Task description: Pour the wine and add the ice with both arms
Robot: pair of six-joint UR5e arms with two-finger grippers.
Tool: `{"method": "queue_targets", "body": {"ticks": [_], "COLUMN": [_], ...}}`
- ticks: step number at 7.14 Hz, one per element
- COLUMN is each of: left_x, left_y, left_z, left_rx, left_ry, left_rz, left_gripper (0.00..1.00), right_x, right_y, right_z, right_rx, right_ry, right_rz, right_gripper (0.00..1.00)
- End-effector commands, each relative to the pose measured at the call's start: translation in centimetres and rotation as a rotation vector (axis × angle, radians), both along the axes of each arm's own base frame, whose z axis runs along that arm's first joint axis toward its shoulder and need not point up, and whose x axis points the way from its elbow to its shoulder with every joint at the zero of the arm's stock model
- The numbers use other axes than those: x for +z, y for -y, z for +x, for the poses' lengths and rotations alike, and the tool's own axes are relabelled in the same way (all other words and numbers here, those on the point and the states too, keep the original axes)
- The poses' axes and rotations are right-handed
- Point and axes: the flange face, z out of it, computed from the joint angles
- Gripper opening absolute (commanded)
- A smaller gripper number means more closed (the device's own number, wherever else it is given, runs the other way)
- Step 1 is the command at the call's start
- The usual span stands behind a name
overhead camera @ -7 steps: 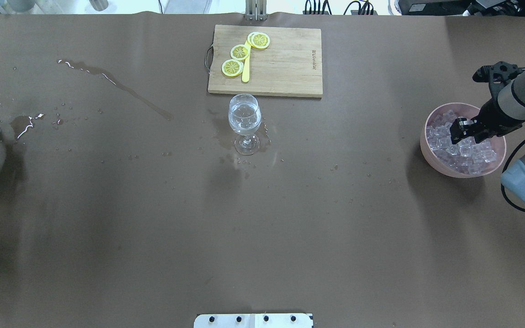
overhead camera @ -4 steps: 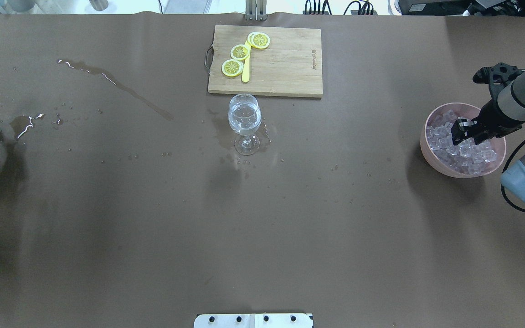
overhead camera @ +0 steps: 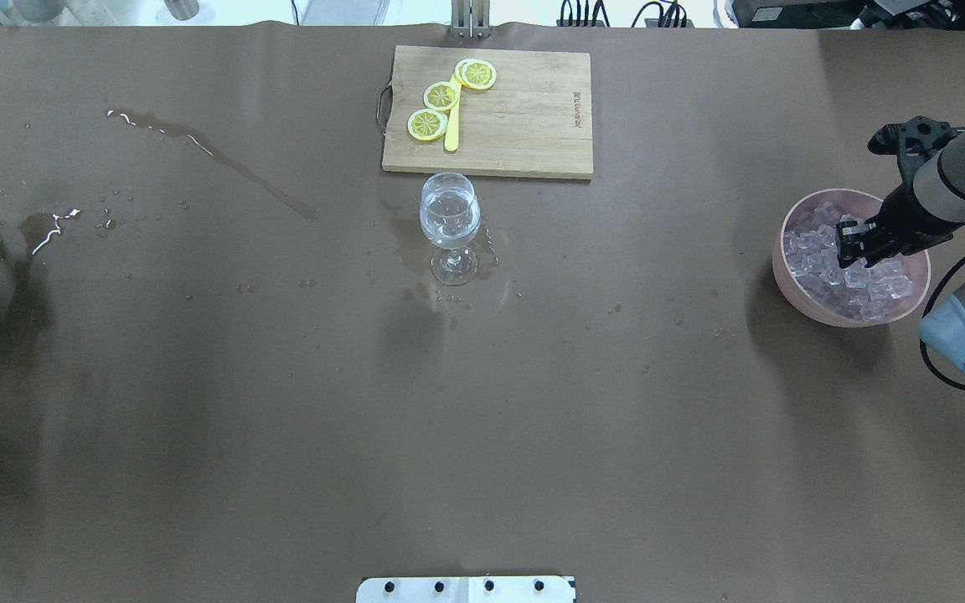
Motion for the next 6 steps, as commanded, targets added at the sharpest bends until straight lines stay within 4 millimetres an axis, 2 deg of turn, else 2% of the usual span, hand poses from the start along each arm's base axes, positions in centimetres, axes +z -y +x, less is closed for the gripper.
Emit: {"method": "queue_targets", "body": {"ticks": [1, 2, 3, 4, 6], "left_x": [0.0, 0.1, 0.0, 0.0, 0.0], "left_y": [0.1, 0.1, 0.2, 0.3, 0.4], "left_z": [-0.2, -0.4, -0.5, -0.5, -0.9], "left_rx": [-0.007, -0.009, -0.012, -0.013, -0.02], "left_ry": [0.001, 0.002, 0.0, 0.001, 0.0], "left_rz": [0.0, -0.003, 0.0, -0.001, -0.002], "left_gripper": [0.59, 0.59, 0.55, 0.51, 0.47], "right_x": [0.0, -0.2, -1.0, -2.6, -5.3], "right_y": [0.2, 0.2, 0.2, 0.0, -0.1], "right_z": [-0.2, -0.3, -0.2, 0.0, 1.8], "right_rx": [0.0, -0.001, -0.003, -0.005, 0.011], "right_ry": [0.0, 0.003, 0.014, 0.033, 0.06], "right_rz": [-0.001, 0.002, 0.012, 0.029, 0.015], "right_gripper": [0.23, 0.2, 0.2, 0.18, 0.16]}}
